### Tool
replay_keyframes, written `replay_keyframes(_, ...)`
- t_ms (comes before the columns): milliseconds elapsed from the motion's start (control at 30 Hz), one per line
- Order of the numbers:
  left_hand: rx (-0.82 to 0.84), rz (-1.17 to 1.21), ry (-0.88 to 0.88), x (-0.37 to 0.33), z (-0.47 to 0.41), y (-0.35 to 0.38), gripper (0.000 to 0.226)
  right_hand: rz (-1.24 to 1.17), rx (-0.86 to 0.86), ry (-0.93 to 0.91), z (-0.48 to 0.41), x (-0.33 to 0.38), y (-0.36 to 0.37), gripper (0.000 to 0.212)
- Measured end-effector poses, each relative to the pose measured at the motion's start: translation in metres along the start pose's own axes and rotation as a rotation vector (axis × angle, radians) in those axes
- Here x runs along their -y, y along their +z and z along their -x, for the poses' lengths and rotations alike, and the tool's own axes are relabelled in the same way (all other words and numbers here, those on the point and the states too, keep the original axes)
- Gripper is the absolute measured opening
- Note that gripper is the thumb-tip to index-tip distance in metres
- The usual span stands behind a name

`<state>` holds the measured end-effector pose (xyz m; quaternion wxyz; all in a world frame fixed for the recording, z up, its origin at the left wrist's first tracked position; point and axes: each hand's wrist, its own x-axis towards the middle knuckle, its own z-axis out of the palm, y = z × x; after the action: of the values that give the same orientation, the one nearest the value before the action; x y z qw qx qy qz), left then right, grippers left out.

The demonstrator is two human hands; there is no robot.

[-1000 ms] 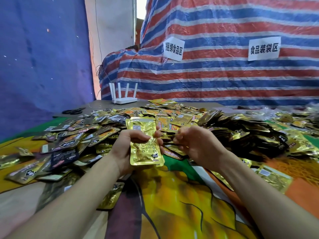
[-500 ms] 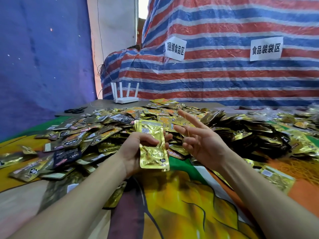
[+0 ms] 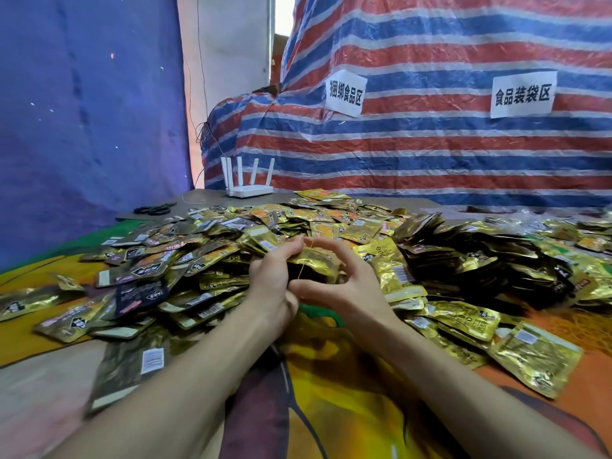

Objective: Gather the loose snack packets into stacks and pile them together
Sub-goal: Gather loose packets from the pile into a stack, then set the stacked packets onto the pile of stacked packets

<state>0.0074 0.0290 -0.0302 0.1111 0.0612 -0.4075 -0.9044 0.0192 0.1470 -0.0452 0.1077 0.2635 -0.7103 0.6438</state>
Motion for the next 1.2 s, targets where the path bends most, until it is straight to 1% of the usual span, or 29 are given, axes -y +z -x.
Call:
replay_keyframes(100, 0.132, 0.01, -0.091, 0.006, 0.007, 0.005, 0.018, 0.073, -0.108, -0.073, -0.002, -0.004, -0.004, 0.052)
replay_keyframes(200, 0.236, 0.007, -0.139, 0.007, 0.009, 0.007, 0.03, 0.047, -0.124, -0.068, -0.002, -0.008, -0.006, 0.051)
replay_keyframes(367, 0.243, 0.022, -0.175, 0.004, 0.006, 0.005, 0.034, 0.092, -0.13, -0.064, -0.005, -0.007, -0.007, 0.052)
replay_keyframes(467, 0.244, 0.027, -0.231, 0.006, 0.001, 0.004, 0.037, -0.018, -0.153, 0.019, -0.006, -0.008, -0.009, 0.055)
replay_keyframes(533, 0.248, 0.018, -0.232, 0.008, -0.002, 0.002, 0.037, -0.057, -0.15, 0.06, -0.005, -0.008, -0.009, 0.055)
replay_keyframes(567, 0.25, 0.025, -0.234, 0.008, -0.002, 0.003, 0.036, -0.005, -0.145, 0.044, -0.005, -0.007, -0.011, 0.055)
replay_keyframes(633, 0.262, 0.043, -0.241, 0.006, -0.002, 0.001, 0.034, 0.195, -0.115, -0.004, -0.005, -0.005, -0.014, 0.058)
replay_keyframes(700, 0.28, -0.009, -0.256, 0.007, -0.001, -0.001, 0.032, 0.42, -0.053, -0.044, -0.006, -0.001, -0.019, 0.066)
replay_keyframes(767, 0.283, -0.075, -0.282, 0.008, 0.002, -0.003, 0.032, 0.553, 0.018, -0.049, -0.006, 0.001, -0.023, 0.073)
replay_keyframes(867, 0.311, -0.17, -0.287, 0.009, 0.004, 0.0, 0.029, 0.614, 0.045, -0.033, -0.005, 0.005, -0.024, 0.069)
replay_keyframes(933, 0.332, -0.276, -0.234, 0.011, 0.004, 0.001, 0.025, 0.648, 0.03, -0.046, -0.003, 0.008, -0.027, 0.064)
replay_keyframes(967, 0.346, -0.328, -0.21, 0.012, 0.005, 0.001, 0.027, 0.668, 0.021, -0.051, -0.002, 0.01, -0.031, 0.063)
replay_keyframes(1067, 0.422, -0.404, -0.176, 0.015, 0.009, 0.002, 0.048, 0.695, 0.014, -0.023, -0.001, 0.026, -0.049, 0.063)
replay_keyframes(1133, 0.416, -0.389, -0.107, 0.02, 0.007, 0.002, 0.049, 0.74, -0.032, -0.001, -0.006, 0.038, -0.07, 0.059)
replay_keyframes(1200, 0.381, -0.437, -0.023, 0.023, 0.004, 0.001, 0.04, 0.833, -0.129, -0.002, -0.017, 0.049, -0.098, 0.05)
